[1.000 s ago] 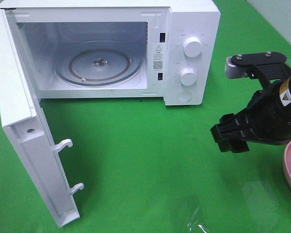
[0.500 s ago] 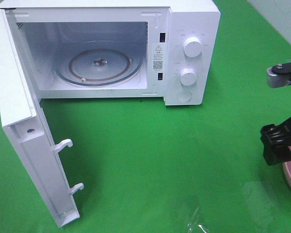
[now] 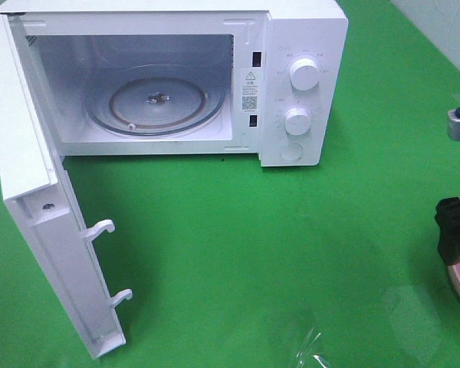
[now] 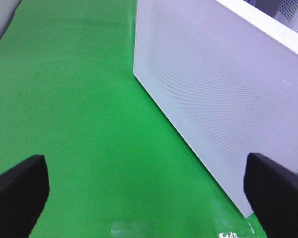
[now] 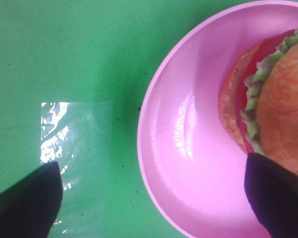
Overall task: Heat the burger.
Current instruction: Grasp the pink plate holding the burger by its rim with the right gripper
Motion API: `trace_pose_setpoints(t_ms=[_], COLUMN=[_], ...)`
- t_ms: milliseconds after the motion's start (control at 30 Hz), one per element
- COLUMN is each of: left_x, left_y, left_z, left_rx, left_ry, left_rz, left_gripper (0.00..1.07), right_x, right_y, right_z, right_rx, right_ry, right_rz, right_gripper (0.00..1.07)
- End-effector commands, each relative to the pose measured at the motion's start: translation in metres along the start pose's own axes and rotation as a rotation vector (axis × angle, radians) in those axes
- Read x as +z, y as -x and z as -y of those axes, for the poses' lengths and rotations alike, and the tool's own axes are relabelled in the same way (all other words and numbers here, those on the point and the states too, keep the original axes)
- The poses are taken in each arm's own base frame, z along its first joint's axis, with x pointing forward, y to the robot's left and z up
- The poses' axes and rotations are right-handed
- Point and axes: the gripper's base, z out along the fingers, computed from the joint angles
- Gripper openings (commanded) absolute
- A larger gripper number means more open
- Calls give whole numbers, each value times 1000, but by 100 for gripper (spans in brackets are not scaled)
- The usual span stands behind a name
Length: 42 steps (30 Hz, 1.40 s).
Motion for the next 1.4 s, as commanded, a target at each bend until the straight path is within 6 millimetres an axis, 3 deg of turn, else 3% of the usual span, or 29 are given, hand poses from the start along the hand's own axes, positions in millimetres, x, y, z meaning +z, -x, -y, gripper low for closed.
trace_pose_setpoints(t_ms=[33,500,1133,1300,1367,1400], left_x=[-1,-1,-1,-1,-1,-1], left_y=[-1,-1,-1,-1,-1,-1], left_z=[1,1,1,1,1,1], left_rx=[-3,-3,-3,-3,-3,-3], left_ry=[-1,-1,-1,-1,-1,-1], left_rz=[22,22,22,22,22,22], left_gripper=[100,100,100,100,100,100], right_x=[12,60,101,109,109,109], right_y=[4,12,8,6,7,7], right_z=[-1,-8,-9,-10,-10,-10], right_rx=[-14,-36,-38,-37,-27,-27], right_ry=[8,11,-1,0,-1,-1], right_rz=[-13,-96,-190,-216,-207,-207], right_gripper=[90,87,84,80,64,64])
